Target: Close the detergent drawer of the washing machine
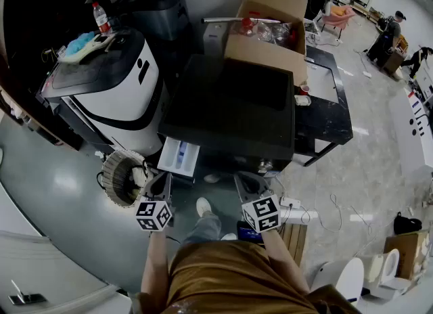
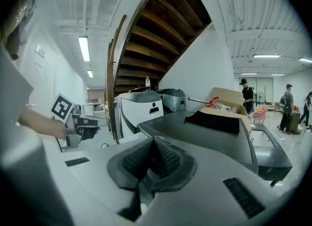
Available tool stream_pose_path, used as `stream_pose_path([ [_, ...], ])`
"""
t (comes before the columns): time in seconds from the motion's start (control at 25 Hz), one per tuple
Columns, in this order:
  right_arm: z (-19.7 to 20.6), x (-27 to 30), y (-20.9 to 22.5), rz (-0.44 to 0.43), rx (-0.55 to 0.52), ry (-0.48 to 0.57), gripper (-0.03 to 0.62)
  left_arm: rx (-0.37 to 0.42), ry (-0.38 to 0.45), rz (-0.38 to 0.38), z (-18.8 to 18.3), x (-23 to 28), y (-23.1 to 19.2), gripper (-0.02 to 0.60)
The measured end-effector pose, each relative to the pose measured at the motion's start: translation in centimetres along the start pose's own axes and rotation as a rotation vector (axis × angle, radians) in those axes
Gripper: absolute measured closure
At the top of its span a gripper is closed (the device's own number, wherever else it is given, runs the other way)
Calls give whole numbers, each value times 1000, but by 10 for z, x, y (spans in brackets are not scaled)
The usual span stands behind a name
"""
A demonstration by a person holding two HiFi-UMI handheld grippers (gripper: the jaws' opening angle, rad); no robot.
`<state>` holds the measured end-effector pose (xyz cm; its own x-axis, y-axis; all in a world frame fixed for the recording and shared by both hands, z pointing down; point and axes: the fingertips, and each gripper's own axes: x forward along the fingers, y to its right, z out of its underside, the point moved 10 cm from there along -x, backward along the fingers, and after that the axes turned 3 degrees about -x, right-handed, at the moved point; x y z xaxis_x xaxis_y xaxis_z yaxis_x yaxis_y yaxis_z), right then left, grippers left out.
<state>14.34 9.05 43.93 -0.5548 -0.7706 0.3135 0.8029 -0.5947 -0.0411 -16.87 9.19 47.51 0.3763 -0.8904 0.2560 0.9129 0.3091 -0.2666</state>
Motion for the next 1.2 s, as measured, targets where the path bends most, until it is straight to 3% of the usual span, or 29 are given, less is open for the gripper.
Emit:
stream_pose_path([
  [0.36,-1,5,-10,-12,-21,-15,582,-25,51,21,-2,-6,-5,554],
  [0.96,3,8,-12,-7,-6,-30,582,-18,-2,8,7,-6,-14,549],
  [1.2,6,14,-12,-25,2,-39,582,-26,-12,8,14,-5,-22,488],
])
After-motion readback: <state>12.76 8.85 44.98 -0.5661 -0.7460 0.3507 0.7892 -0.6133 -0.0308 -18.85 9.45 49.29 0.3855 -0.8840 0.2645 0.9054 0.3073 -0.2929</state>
